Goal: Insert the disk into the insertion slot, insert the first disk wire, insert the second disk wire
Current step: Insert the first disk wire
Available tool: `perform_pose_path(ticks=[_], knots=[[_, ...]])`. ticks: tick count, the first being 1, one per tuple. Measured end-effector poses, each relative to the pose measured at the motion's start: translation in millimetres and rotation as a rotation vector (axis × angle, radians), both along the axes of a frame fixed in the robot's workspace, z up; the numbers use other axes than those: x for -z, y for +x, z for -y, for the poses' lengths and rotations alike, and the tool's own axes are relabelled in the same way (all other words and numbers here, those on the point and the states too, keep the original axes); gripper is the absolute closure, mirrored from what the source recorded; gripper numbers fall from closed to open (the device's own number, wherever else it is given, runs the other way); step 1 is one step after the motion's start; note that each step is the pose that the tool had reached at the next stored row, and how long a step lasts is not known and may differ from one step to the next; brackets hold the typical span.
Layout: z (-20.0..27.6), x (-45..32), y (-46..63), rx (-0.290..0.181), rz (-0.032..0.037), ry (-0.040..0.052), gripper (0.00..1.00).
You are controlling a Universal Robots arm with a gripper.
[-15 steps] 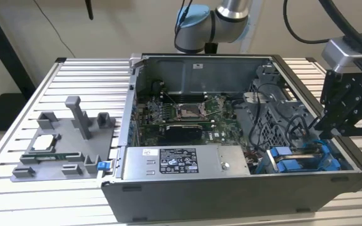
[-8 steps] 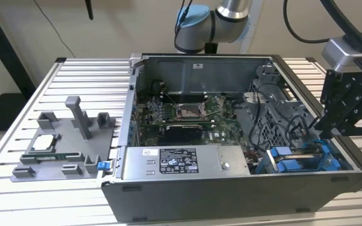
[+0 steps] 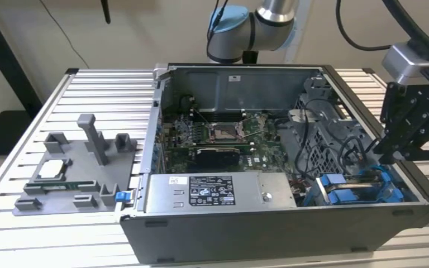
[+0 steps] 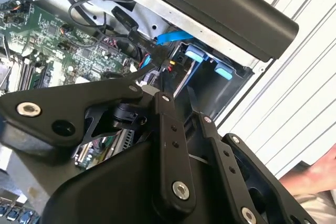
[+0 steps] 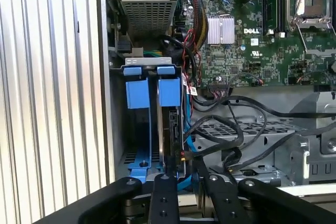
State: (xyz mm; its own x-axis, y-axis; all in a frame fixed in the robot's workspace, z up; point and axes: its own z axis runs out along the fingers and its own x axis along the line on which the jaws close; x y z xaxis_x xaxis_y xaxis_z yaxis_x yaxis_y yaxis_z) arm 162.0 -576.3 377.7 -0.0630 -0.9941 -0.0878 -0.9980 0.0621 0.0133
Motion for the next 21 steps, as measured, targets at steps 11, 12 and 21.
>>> perform_pose_path(ticks=[11, 12, 21], knots=[[0.0, -8.7, 0.0, 0.0, 0.0, 0.0003, 0.0], [0.0, -8.7, 0.1, 0.0, 0.0, 0.0003, 0.0], [-2.0, -8.7, 4.9, 0.0, 0.0, 0.0003, 0.0]])
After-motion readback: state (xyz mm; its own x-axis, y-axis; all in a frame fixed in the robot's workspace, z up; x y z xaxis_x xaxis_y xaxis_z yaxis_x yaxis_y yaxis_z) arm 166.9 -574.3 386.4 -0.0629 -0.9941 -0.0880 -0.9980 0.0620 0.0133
